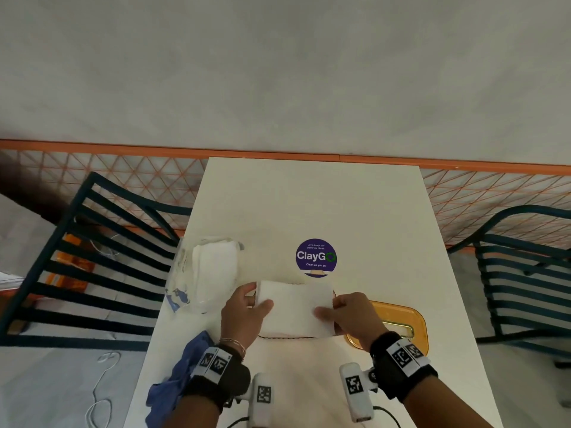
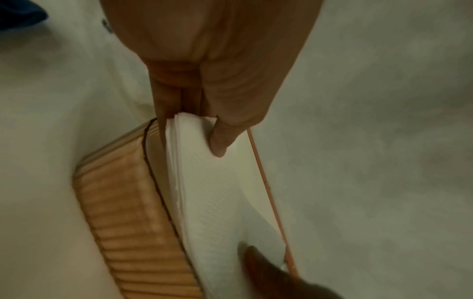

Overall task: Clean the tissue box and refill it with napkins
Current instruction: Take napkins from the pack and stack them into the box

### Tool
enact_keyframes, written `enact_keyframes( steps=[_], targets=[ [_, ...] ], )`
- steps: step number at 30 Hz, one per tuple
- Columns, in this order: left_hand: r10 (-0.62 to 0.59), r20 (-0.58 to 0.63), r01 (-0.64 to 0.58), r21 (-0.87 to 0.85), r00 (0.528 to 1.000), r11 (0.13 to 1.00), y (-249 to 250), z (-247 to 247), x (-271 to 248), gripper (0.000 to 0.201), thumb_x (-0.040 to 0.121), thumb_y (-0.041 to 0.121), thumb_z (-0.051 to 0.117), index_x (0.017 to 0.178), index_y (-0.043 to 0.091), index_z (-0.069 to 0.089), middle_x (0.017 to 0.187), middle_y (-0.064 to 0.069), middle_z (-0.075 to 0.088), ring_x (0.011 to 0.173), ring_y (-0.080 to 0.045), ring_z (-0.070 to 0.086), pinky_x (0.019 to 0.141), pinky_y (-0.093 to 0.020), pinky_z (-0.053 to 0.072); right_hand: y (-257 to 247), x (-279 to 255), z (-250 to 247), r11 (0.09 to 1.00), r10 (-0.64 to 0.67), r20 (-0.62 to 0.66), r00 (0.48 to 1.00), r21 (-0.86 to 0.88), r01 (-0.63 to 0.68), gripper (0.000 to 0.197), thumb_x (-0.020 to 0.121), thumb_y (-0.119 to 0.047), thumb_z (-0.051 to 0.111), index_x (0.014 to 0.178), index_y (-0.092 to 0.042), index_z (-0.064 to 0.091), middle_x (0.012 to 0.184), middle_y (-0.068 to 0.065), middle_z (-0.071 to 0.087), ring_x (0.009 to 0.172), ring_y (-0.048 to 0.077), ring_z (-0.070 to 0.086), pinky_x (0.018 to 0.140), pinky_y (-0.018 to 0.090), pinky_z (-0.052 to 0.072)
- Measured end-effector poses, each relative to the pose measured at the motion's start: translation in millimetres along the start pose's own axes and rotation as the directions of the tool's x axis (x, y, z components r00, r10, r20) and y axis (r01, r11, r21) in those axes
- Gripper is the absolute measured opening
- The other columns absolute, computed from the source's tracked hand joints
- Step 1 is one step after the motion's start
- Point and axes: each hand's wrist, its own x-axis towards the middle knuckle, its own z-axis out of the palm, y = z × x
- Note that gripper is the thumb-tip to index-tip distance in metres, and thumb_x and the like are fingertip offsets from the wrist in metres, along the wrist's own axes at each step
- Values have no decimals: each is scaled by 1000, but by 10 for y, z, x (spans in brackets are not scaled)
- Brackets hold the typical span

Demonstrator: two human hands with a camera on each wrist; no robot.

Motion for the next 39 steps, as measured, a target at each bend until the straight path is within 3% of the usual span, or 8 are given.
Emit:
enact_keyframes(
  steps=[3, 10, 14, 21, 24, 28, 34, 39],
  targets=[
    [56, 43, -60, 112, 998, 992, 34, 19, 28, 60, 83, 29, 81, 137, 26, 56, 117, -3, 70, 100, -17, 65, 85, -25, 50, 33, 49, 34, 987, 19, -46, 999, -160, -27, 33, 79, -25, 87, 75, 3, 70, 64, 11, 74, 57, 25, 75, 55, 31, 62],
    [114, 114, -140, 253, 987, 957, 27, 55, -20, 69, 85, 23, 80, 145, 21, 46, 134, -12, 66, 121, -25, 65, 101, -32, 53, 11, 35, 77, 933, -55, -132, 990, -360, 4, 39, 81, -33, 84, 58, -13, 60, 49, -1, 63, 38, 14, 62, 41, 16, 43],
    [145, 109, -173, 333, 983, 927, 53, 33, -33, 74, 84, 27, 81, 147, 22, 42, 136, -9, 66, 123, -24, 64, 100, -31, 51, 4, 41, 140, 849, -124, -162, 979, -527, 21, 39, 77, -44, 84, 65, -12, 65, 59, -2, 61, 54, 19, 59, 48, 22, 40],
    [313, 40, -292, 486, 949, 824, 87, -55, -90, 74, 82, 31, 80, 145, 29, 42, 138, 6, 53, 119, -17, 60, 88, -29, 53, 29, -93, 112, 704, -360, -158, 920, -693, 157, 56, 74, -27, 90, 123, -17, 65, 105, 2, 72, 82, 13, 63, 69, 21, 48],
    [434, 258, -502, 542, 863, 674, 91, -58, -122, 59, 85, 32, 78, 138, 34, 54, 140, 14, 50, 128, -8, 51, 96, -20, 46, 110, -83, 81, 495, -490, 64, 869, -800, 338, 58, 74, -13, 86, 128, -22, 66, 123, -1, 66, 105, 15, 63, 78, 21, 50],
    [375, 535, -651, 566, 757, 506, 57, -43, -68, 55, 93, 22, 69, 145, 30, 53, 161, 11, 34, 148, -10, 30, 117, -24, 31, 110, -27, 115, 273, -452, 287, 845, -857, 437, 59, 84, -16, 77, 140, -22, 58, 149, -2, 53, 127, 21, 52, 103, 31, 45],
    [312, 584, -654, 583, 750, 482, 59, 0, 67, 68, 91, 4, 67, 151, 27, 45, 166, 3, 22, 155, -12, 19, 114, -31, 40, 74, 44, 224, 134, -434, 291, 852, -915, 380, 62, 88, -26, 75, 145, -21, 52, 161, 5, 37, 139, 26, 44, 114, 38, 35],
    [329, 600, -676, 559, 729, 481, 27, 37, 118, 64, 90, 4, 69, 147, 26, 51, 163, 2, 30, 153, -13, 22, 112, -31, 43, 99, 108, 277, 166, -420, 255, 871, -922, 350, 63, 86, -28, 77, 144, -21, 53, 157, 4, 44, 138, 25, 47, 114, 38, 36]
  ],
)
